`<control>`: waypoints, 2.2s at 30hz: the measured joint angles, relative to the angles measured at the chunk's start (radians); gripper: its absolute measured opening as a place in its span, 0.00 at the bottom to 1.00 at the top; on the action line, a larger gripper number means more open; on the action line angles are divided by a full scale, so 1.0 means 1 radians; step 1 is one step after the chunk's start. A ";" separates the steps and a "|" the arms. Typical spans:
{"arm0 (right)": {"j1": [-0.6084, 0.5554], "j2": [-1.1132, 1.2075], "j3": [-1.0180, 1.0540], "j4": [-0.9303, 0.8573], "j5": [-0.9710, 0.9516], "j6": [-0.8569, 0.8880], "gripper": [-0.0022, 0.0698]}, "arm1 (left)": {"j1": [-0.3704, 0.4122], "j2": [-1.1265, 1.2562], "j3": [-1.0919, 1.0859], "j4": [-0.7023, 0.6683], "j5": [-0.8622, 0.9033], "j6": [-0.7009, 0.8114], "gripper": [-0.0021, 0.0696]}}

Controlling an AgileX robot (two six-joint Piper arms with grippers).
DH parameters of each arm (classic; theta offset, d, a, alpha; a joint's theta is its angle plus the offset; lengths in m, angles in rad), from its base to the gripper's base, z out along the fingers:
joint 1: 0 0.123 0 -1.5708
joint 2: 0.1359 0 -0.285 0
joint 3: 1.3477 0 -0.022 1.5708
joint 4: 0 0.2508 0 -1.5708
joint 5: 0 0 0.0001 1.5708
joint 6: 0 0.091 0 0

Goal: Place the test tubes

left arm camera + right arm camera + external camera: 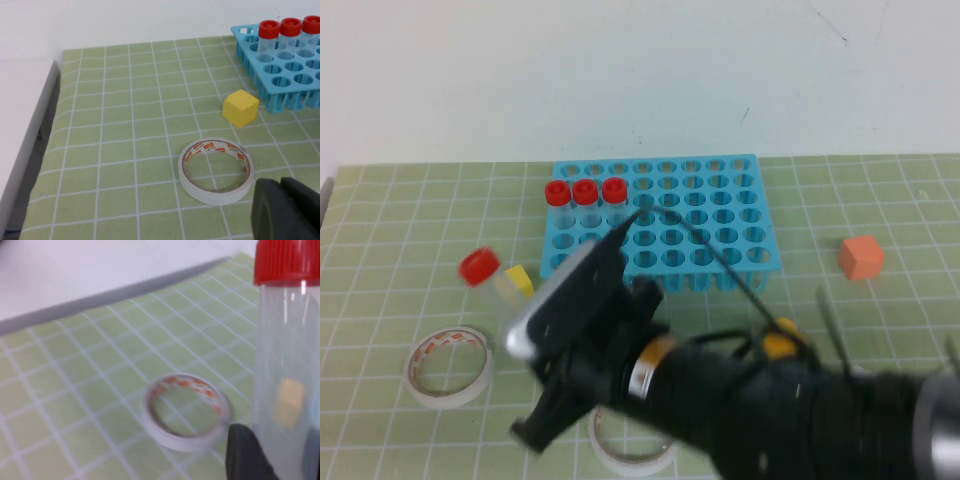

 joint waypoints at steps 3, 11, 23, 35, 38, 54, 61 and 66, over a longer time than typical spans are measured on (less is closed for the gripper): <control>0.082 0.000 0.053 0.000 -0.127 0.013 0.36 | 0.000 0.000 0.000 -0.003 -0.004 0.000 0.03; 0.207 -0.003 0.069 -0.010 -0.282 0.040 0.36 | -0.034 0.000 0.000 -0.419 -0.051 0.332 0.14; 0.208 -0.003 0.069 -0.182 -0.282 0.187 0.36 | -0.047 0.000 0.000 -1.098 -0.153 0.784 0.64; 0.208 -0.003 0.069 -0.323 -0.315 0.229 0.36 | -0.047 0.000 0.000 -1.141 -0.234 0.817 0.58; 0.208 -0.003 0.069 -0.361 -0.318 0.229 0.36 | -0.047 0.000 0.000 -1.143 -0.234 0.822 0.56; 0.206 -0.003 0.070 -0.470 -0.339 0.242 0.36 | -0.047 0.000 -0.001 -1.146 -0.181 0.824 0.48; 0.210 -0.003 0.070 -0.497 -0.356 0.237 0.36 | -0.047 0.000 -0.001 -1.136 -0.170 0.829 0.52; 0.210 -0.003 0.070 -0.494 -0.358 0.237 0.36 | -0.047 0.000 -0.001 -1.136 -0.170 0.827 0.37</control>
